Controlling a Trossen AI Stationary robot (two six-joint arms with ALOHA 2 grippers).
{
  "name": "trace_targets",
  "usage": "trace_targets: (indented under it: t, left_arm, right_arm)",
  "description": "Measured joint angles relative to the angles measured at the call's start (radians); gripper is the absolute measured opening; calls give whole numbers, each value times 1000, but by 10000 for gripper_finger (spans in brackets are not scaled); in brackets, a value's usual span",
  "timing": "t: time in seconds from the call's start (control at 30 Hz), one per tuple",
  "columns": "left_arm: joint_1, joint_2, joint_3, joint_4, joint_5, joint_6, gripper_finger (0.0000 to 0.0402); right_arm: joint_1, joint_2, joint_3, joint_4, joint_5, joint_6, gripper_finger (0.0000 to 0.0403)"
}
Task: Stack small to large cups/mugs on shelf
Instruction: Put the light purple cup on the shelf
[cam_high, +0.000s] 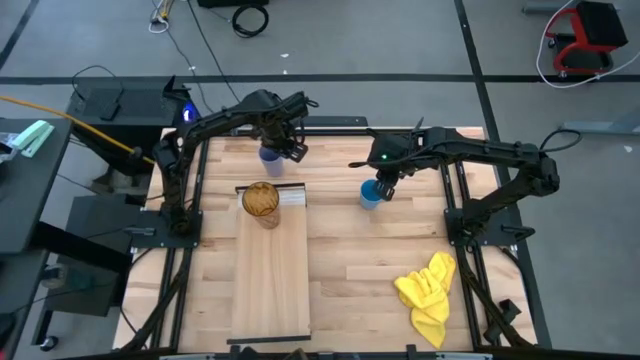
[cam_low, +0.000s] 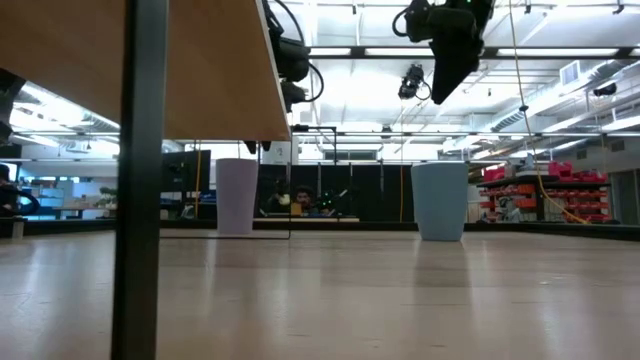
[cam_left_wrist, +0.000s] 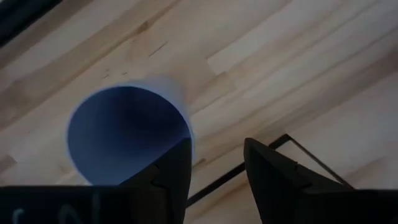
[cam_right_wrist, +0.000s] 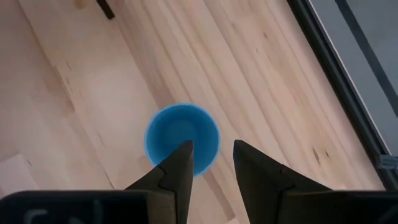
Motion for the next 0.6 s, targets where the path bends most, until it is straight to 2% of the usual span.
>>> trace_targets:
  t: [0.3, 0.6]
  left_arm:
    - [8, 2, 0, 7, -2, -93, 147]
    - [9, 55, 0, 7, -8, -127, 147]
  right_arm:
    - [0, 0, 0, 26, -23, -45, 122]
    - [2, 0, 0, 28, -24, -65, 122]
